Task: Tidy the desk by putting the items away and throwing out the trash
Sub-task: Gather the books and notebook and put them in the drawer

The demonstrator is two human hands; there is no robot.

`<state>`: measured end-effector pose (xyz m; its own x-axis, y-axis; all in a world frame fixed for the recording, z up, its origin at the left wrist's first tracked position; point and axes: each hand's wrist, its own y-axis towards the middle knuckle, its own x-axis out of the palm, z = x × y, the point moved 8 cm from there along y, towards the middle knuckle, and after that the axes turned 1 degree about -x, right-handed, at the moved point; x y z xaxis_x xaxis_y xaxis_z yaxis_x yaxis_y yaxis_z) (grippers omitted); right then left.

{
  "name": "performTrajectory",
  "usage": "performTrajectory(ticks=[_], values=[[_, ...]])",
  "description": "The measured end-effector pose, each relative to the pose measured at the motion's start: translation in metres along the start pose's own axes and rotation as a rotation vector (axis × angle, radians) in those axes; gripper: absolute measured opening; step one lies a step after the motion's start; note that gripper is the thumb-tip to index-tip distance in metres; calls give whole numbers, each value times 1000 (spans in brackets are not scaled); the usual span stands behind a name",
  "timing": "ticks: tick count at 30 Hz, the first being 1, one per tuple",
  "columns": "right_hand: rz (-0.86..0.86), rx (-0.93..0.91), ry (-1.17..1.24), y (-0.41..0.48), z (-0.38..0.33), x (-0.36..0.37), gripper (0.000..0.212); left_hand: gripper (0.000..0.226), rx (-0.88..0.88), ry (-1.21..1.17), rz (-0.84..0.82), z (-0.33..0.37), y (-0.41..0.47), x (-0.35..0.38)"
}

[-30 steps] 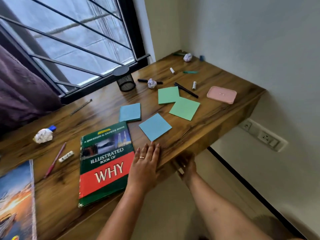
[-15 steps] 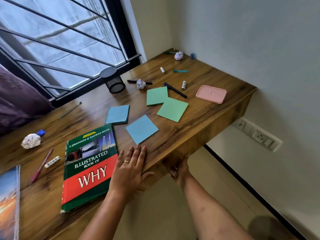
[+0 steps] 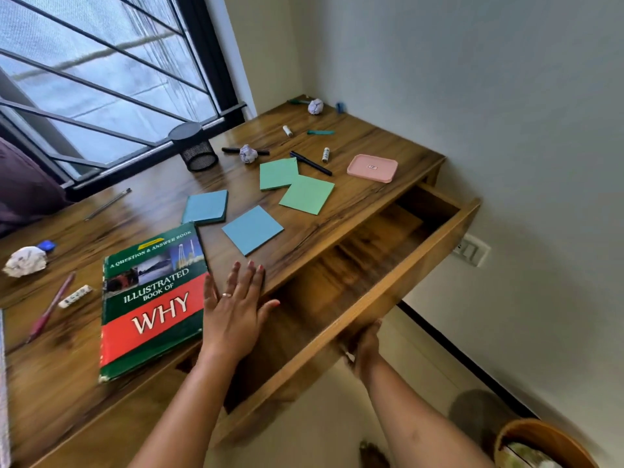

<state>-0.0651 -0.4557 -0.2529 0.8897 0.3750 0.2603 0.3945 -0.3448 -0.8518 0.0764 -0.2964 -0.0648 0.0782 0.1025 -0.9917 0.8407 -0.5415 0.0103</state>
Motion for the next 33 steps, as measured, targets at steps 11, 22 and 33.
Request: performTrajectory(ticks=[11,22,33], values=[[349,-1335,-1094,-185,-121,-4,63,113,65,-352,-374,81,-162,34],[121,-986,-2038,-205,-39,-59,56,53,99,-422,-444,125,-234,13],[119,-884,-2184,-220,-33,-59,43,51,89,-478,-540,119,-248,6]])
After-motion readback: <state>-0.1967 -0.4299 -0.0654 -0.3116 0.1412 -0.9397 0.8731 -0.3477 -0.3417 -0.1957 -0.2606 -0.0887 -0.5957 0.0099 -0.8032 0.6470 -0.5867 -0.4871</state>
